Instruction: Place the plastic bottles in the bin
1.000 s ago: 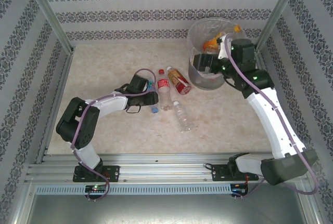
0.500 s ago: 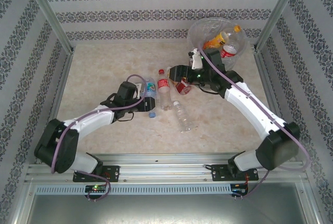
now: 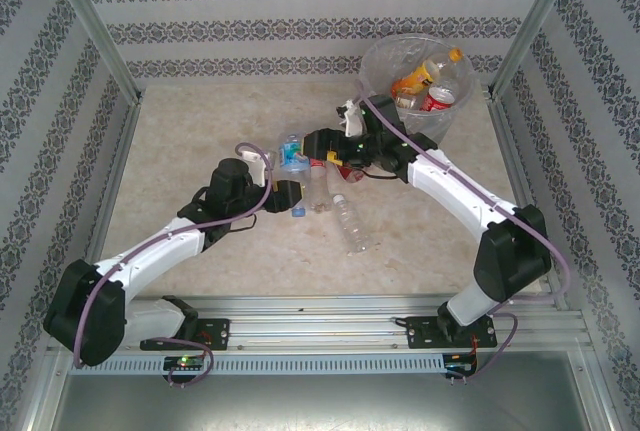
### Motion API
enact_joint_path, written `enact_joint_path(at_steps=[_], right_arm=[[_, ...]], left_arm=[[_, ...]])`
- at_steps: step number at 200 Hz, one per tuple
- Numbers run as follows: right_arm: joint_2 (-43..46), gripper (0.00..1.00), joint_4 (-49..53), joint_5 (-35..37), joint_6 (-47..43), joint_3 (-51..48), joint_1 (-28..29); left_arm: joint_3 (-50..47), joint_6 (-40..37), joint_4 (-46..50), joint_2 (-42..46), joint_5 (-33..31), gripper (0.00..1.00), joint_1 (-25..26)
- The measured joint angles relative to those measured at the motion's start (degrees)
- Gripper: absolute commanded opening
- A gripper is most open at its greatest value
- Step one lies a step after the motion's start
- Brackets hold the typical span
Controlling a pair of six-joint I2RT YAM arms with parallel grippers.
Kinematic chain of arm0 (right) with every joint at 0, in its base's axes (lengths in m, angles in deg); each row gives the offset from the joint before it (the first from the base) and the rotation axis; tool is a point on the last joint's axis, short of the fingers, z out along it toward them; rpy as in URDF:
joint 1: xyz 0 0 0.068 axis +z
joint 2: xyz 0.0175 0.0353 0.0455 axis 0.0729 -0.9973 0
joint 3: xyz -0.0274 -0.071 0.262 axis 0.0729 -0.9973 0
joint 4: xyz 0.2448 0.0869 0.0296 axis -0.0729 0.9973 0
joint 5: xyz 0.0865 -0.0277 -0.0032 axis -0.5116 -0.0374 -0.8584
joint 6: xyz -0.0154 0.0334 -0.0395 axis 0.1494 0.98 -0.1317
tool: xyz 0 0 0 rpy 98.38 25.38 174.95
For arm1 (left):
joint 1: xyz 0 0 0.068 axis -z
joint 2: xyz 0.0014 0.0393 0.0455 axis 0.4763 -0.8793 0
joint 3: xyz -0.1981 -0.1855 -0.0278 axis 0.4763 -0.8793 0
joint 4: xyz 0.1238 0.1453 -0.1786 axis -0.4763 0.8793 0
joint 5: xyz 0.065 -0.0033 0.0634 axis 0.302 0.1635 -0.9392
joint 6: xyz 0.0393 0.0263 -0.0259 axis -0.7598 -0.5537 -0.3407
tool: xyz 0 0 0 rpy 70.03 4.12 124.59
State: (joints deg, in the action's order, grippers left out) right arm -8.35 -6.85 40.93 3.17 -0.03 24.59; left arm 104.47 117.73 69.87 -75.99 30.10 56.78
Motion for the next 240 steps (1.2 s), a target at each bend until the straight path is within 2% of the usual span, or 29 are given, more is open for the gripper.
enact_joint_path(at_steps=[84,100,113,121,131,143,149,170,198,240], right_arm=[[-4.44,0.98,-2.69,-2.58,1.36,1.75,1.38],[-4.70,0.89,-2.78,-2.62,1.38,1.75,1.42],[-4.72,0.74,-2.75,-2.58,1.31,1.77,1.49],[-4.72,0.69,-2.71,-2.47,1.66,1.84,1.49],[-4.70,0.67,-2.64,-2.23,1.22,1.99,1.44],[-4.61,0.64,-2.67,-1.99,1.11,2.05,1.36],[-4.52,0.64,-2.60,-1.88,1.09,2.05,1.33],[-3.48,0.63,-1.53,-1.84,0.42,2.05,0.31],[0.26,0.63,1.44,-1.60,-1.38,3.91,-4.42],[4.87,0.63,4.26,-0.74,-3.43,13.97,-16.11]], left_arm=[[0.20,0.04,-2.80,0.28,0.39,0.67,4.46],[0.70,0.04,-2.95,0.26,0.15,0.67,5.14],[1.29,0.04,-3.04,0.26,-0.07,0.68,5.62],[1.60,0.04,-3.08,0.26,-0.28,0.69,5.77],[1.81,0.02,-3.06,0.26,-0.66,0.74,5.84],[1.92,0.31,-3.10,0.26,-0.68,0.93,5.84],[1.99,0.17,-3.23,0.26,-0.70,0.99,5.86],[2.45,0.44,-3.30,0.31,-0.90,1.00,6.12],[3.50,0.50,-2.40,1.53,-1.11,1.00,6.19],[6.16,0.52,2.27,2.27,-3.23,1.00,6.16]])
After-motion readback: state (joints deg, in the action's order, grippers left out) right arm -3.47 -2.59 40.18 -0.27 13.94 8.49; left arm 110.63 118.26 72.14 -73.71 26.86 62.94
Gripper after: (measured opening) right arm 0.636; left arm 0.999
